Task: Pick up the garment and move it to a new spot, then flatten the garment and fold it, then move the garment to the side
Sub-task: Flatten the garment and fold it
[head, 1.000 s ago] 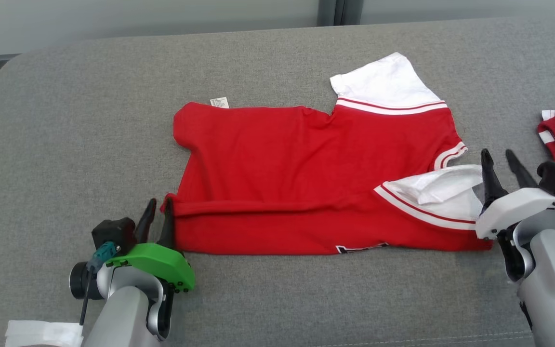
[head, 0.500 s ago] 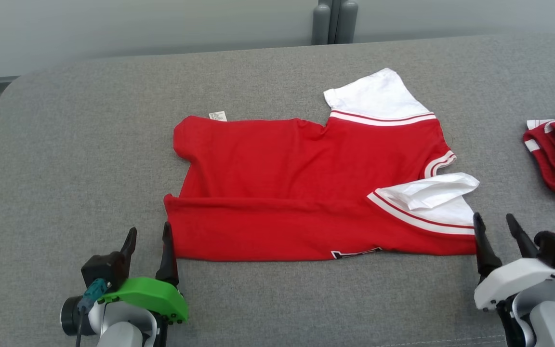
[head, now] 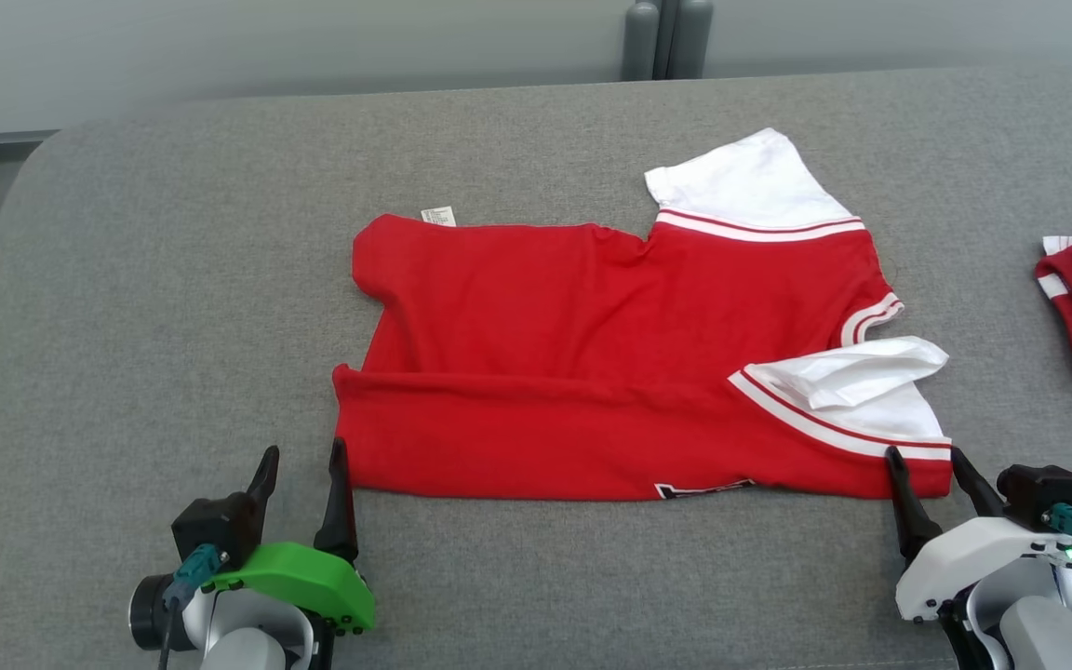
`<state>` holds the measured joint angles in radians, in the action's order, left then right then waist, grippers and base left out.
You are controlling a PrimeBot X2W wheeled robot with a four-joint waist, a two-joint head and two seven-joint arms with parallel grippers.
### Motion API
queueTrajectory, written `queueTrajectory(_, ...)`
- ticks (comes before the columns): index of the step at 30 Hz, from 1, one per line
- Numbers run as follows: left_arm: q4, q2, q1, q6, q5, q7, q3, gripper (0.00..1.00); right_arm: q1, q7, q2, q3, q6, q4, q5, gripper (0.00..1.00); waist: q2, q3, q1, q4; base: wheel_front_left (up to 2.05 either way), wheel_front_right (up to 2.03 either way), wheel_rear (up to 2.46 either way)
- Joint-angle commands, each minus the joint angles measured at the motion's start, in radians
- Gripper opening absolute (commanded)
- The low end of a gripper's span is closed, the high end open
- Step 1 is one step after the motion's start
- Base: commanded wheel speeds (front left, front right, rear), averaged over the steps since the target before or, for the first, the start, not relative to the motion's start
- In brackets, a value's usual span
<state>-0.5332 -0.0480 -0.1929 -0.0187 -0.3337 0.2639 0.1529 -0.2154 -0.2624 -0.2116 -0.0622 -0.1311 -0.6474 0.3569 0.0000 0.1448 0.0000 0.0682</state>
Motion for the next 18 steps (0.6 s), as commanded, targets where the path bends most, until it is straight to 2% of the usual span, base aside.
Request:
queueTrajectory(1, 0.002, -0.005, -0.012, -0.006, 0.000, 0.000, 0.003, 1.00, -0.012, -0.003, -0.009, 0.001, 0.001, -0.022, -0.010, 1.00, 0.0000, 0.008, 0.0000, 0.015, 0.00, 0.00, 0.00)
queueTrajectory(6, -0.001, -0.005, -0.014, -0.026, -0.018, 0.000, 0.010, 1.00, -0.032, -0.001, -0.007, 0.003, 0.001, -0.095, -0.020, 1.00, 0.0000, 0.010, 0.0000, 0.030, 0.00, 0.00, 0.00)
queueTrajectory(7, -0.001, -0.005, -0.016, -0.036, -0.027, 0.000, 0.011, 1.00, -0.035, 0.000, -0.006, 0.001, 0.001, -0.102, -0.018, 0.95, 0.0000, 0.011, 0.0000, 0.030, 0.00, 0.00, 0.00)
queueTrajectory(8, -0.006, -0.005, -0.018, -0.048, -0.041, 0.000, 0.013, 1.00, -0.038, 0.000, -0.005, -0.002, 0.001, -0.110, -0.016, 0.78, 0.0000, 0.013, 0.0000, 0.031, 0.00, 0.00, 0.00)
queueTrajectory(10, -0.017, -0.005, -0.025, -0.061, -0.047, 0.000, 0.020, 1.00, -0.043, 0.000, -0.004, -0.010, 0.001, -0.123, -0.006, 0.16, 0.0000, 0.017, 0.0000, 0.030, 0.00, 0.00, 0.00)
queueTrajectory(11, -0.022, -0.006, -0.028, -0.065, -0.056, 0.000, 0.020, 1.00, -0.047, 0.000, -0.006, -0.015, 0.001, -0.126, -0.002, 0.00, 0.0000, 0.019, 0.0000, 0.028, 0.00, 0.00, 0.00)
queueTrajectory(18, -0.082, -0.005, -0.073, -0.088, -0.079, 0.000, 0.032, 1.00, -0.071, 0.000, -0.031, -0.048, 0.002, -0.079, 0.029, 0.00, 0.0000, 0.041, 0.0000, 0.013, 0.00, 0.00, 0.00)
